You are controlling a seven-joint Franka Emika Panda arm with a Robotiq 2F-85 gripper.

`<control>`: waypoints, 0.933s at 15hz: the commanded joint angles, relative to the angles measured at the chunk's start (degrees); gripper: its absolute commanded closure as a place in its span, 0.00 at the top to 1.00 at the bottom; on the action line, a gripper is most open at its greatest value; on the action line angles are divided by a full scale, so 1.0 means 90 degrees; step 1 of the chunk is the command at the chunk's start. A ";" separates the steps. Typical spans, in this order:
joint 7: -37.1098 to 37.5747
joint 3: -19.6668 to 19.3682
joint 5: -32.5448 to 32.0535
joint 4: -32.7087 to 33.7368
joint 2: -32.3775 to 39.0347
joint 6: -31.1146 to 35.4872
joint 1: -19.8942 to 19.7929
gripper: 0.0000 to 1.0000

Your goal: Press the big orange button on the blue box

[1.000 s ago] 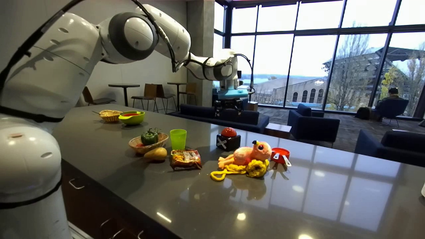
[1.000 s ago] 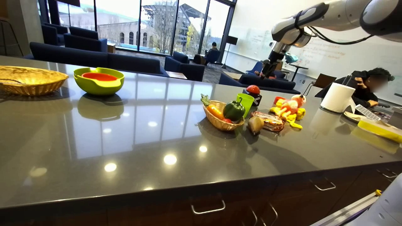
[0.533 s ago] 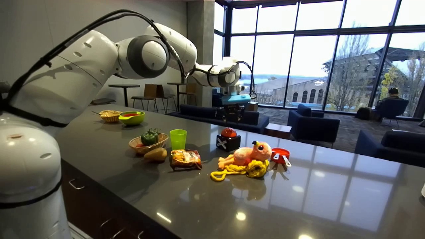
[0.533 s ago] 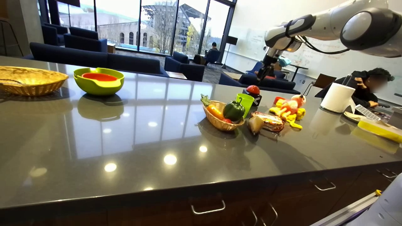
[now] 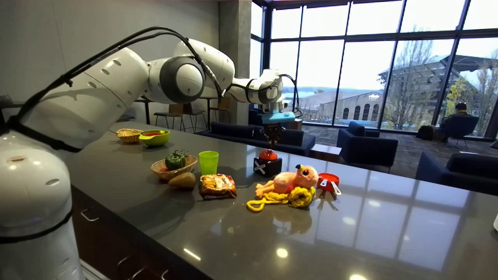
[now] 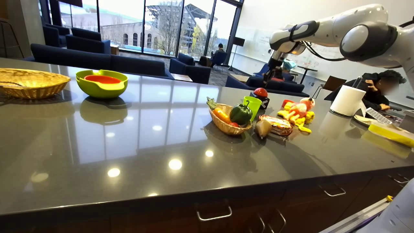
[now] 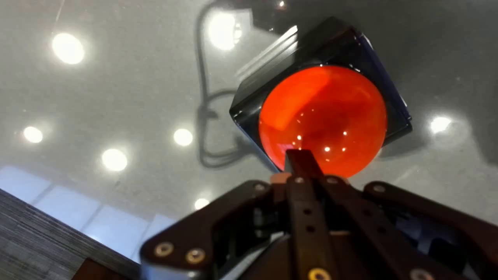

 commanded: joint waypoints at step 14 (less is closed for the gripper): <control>0.0003 0.0058 -0.0011 0.0856 0.0391 -0.0597 0.0011 0.00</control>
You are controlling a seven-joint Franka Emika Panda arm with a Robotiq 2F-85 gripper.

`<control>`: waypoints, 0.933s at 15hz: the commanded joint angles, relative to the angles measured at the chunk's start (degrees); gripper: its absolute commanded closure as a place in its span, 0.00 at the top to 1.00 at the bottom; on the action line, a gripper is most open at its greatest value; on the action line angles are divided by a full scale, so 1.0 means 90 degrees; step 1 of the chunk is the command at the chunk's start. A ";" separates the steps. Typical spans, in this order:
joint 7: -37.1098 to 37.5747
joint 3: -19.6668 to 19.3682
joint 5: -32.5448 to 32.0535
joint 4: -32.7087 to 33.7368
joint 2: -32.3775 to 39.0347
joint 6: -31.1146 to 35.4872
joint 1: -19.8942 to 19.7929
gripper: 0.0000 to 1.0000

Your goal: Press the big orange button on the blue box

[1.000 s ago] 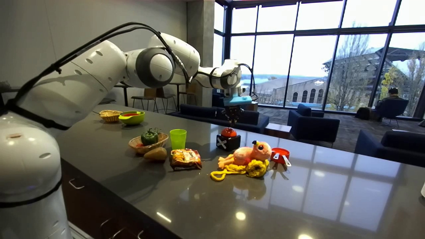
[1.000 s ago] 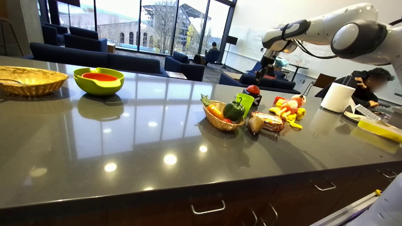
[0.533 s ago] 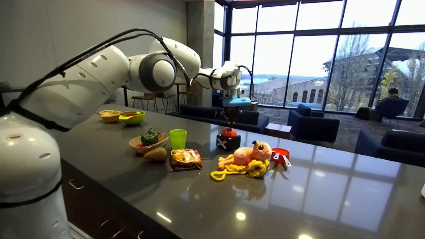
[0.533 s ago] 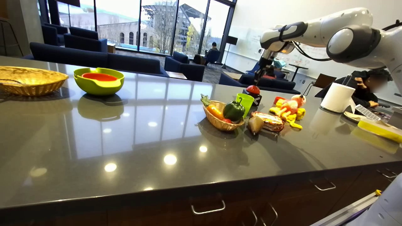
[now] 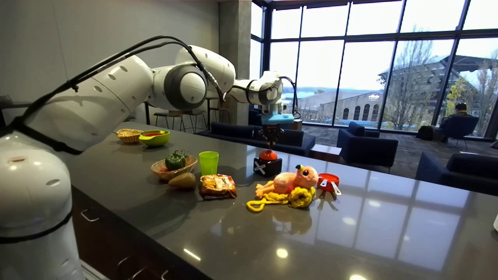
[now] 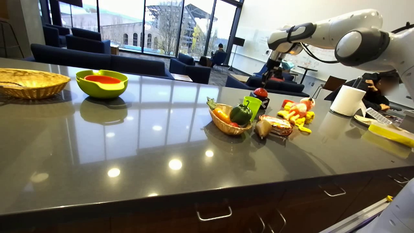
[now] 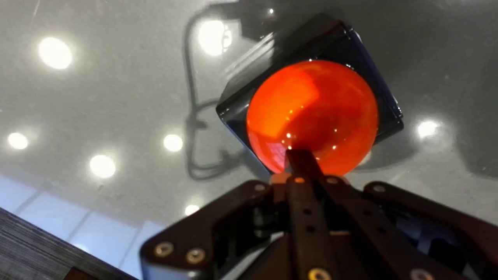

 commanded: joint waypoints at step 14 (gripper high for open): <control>0.0051 0.0040 0.0169 0.0455 0.0029 -0.1157 -0.0064 0.00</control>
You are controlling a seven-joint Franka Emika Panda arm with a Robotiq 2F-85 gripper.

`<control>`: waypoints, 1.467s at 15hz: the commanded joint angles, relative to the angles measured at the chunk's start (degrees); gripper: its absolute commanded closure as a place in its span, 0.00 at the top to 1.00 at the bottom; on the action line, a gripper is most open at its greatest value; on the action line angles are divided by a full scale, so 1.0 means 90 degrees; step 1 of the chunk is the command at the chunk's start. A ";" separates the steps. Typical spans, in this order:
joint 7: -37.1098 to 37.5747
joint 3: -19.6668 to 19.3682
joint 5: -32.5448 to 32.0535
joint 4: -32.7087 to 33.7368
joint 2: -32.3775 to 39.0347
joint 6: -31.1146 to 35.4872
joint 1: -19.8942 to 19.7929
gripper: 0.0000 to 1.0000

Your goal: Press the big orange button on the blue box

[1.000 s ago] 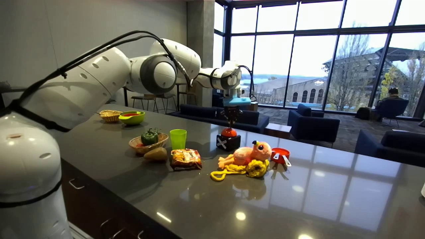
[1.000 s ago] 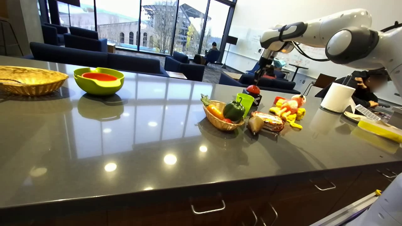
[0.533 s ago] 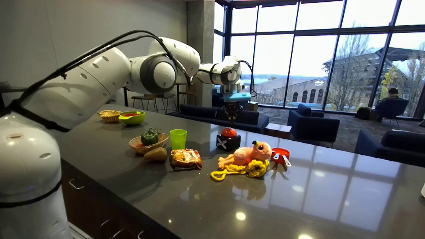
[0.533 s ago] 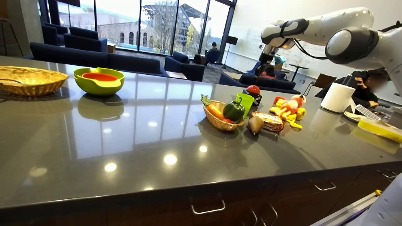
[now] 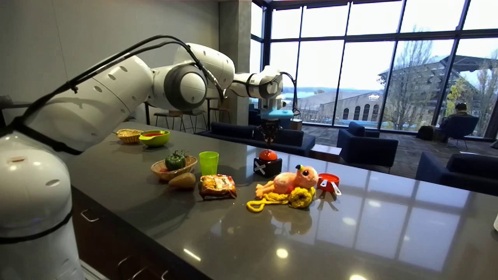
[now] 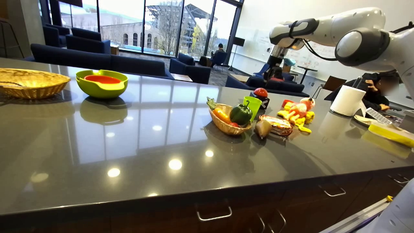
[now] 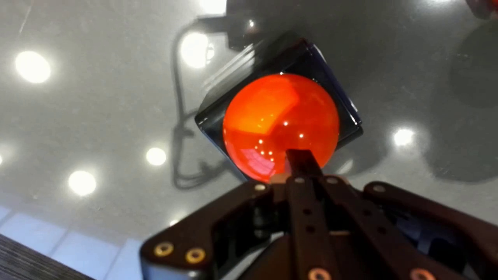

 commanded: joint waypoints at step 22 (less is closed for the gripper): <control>0.0234 -0.0122 0.0054 -0.0860 -0.1258 -0.0027 -0.0147 0.00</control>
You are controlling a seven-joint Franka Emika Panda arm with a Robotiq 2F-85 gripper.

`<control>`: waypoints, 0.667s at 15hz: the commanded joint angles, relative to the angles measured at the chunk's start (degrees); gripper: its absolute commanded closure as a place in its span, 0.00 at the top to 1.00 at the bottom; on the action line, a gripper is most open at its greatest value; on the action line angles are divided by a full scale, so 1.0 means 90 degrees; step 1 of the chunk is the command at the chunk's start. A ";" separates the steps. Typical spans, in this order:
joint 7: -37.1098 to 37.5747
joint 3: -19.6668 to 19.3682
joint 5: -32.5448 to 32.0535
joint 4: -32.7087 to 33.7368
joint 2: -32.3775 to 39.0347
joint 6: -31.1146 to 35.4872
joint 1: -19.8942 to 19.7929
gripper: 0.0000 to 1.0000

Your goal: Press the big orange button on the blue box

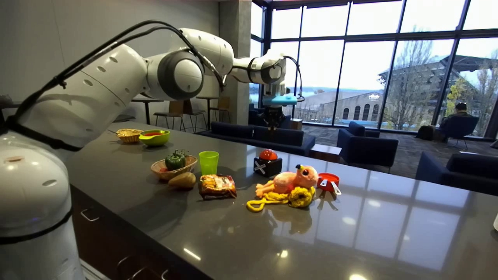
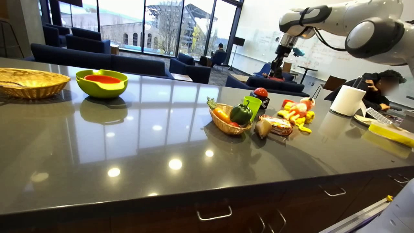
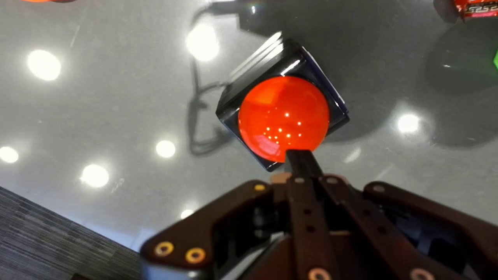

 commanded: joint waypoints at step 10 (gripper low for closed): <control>0.1336 -0.0165 -0.0176 -0.3543 -0.3125 0.1262 0.0282 0.00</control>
